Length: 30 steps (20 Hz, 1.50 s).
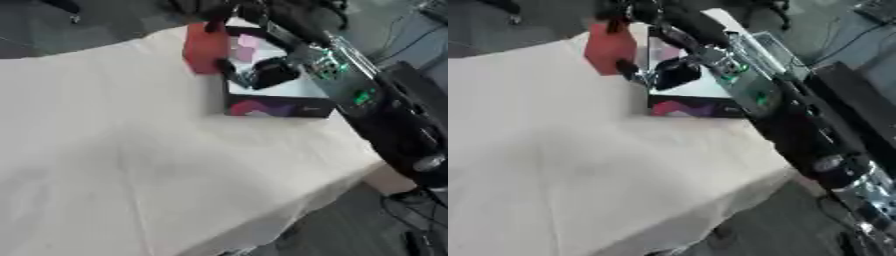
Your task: Pick up the objects with one hand, pass them to the other hand, and then place them into the box on the other side of the table.
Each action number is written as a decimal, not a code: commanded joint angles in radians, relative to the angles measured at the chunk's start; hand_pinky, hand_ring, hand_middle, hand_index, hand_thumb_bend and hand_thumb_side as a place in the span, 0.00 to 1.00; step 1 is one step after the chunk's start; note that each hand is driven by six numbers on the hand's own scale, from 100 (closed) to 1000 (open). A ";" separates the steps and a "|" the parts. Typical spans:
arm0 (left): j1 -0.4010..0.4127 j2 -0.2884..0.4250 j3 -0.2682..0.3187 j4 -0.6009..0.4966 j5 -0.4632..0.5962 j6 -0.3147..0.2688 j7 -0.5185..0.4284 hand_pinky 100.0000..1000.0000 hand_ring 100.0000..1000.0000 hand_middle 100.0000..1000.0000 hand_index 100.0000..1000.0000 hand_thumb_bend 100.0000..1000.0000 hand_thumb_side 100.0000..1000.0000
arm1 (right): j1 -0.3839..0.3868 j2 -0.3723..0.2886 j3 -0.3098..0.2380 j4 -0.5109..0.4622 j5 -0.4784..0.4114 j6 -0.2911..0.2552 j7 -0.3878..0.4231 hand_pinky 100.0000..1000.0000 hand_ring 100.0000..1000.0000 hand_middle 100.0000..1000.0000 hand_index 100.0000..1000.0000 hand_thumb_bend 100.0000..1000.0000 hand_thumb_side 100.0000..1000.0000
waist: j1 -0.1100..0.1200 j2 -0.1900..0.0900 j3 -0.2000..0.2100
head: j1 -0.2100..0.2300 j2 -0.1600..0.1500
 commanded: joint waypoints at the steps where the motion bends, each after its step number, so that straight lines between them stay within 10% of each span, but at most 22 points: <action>1: 0.029 -0.022 0.043 -0.017 -0.069 -0.045 0.022 0.74 0.55 0.57 0.70 0.00 0.85 | -0.038 -0.046 -0.063 0.214 0.045 0.041 -0.068 0.64 0.60 0.09 0.86 0.00 0.00 | 0.001 -0.010 0.009 | -0.043 -0.003; 5: 0.078 -0.077 0.068 -0.017 -0.120 -0.099 0.044 0.74 0.55 0.57 0.70 0.00 0.84 | -0.094 -0.062 -0.084 0.462 0.111 0.048 -0.107 0.67 0.66 0.27 0.89 0.00 0.04 | 0.006 -0.007 0.037 | -0.084 -0.003; 8: 0.108 -0.102 0.085 -0.017 -0.152 -0.121 0.055 0.74 0.55 0.57 0.70 0.00 0.83 | -0.117 -0.073 -0.080 0.589 0.214 0.044 -0.082 0.79 0.81 0.69 0.99 0.00 0.09 | 0.010 -0.004 0.055 | -0.104 -0.003; 10: 0.126 -0.106 0.097 -0.017 -0.181 -0.128 0.061 0.74 0.55 0.58 0.70 0.00 0.83 | -0.117 -0.080 -0.079 0.609 0.292 0.032 -0.037 0.90 0.91 0.93 1.00 0.00 0.38 | 0.010 -0.003 0.061 | -0.105 -0.003; 13: 0.146 -0.098 0.113 -0.017 -0.223 -0.130 0.062 0.74 0.56 0.58 0.71 0.00 0.82 | -0.098 -0.097 -0.084 0.538 0.392 0.008 0.027 0.98 0.96 1.00 1.00 0.00 0.46 | 0.007 -0.003 0.061 | -0.097 -0.003; 19: 0.154 -0.046 0.137 -0.017 -0.325 -0.110 0.049 0.75 0.58 0.61 0.72 0.00 0.77 | -0.039 -0.114 -0.110 0.261 0.475 0.000 0.039 0.99 0.95 1.00 1.00 0.07 0.20 | 0.007 -0.006 0.049 | -0.053 -0.003; 23: 0.145 0.032 0.157 -0.017 -0.413 -0.057 0.049 0.75 0.60 0.64 0.74 0.00 0.68 | 0.017 -0.087 -0.116 0.039 0.438 -0.008 -0.085 0.91 0.87 0.94 1.00 0.22 0.04 | 0.015 -0.006 0.034 | 0.088 -0.003; 27: 0.107 0.143 0.163 -0.017 -0.559 0.073 -0.024 0.76 0.63 0.68 0.77 0.00 0.37 | 0.084 -0.032 -0.075 -0.188 0.406 -0.047 -0.124 0.88 0.83 0.86 1.00 0.21 0.00 | 0.030 -0.003 0.015 | 0.359 -0.003; 30: 0.051 0.238 0.155 -0.002 -0.729 0.149 -0.147 0.77 0.67 0.72 0.80 0.25 0.15 | 0.111 0.012 -0.038 -0.324 0.379 -0.074 -0.101 0.86 0.82 0.83 1.00 0.20 0.00 | 0.039 0.000 0.000 | 0.503 -0.003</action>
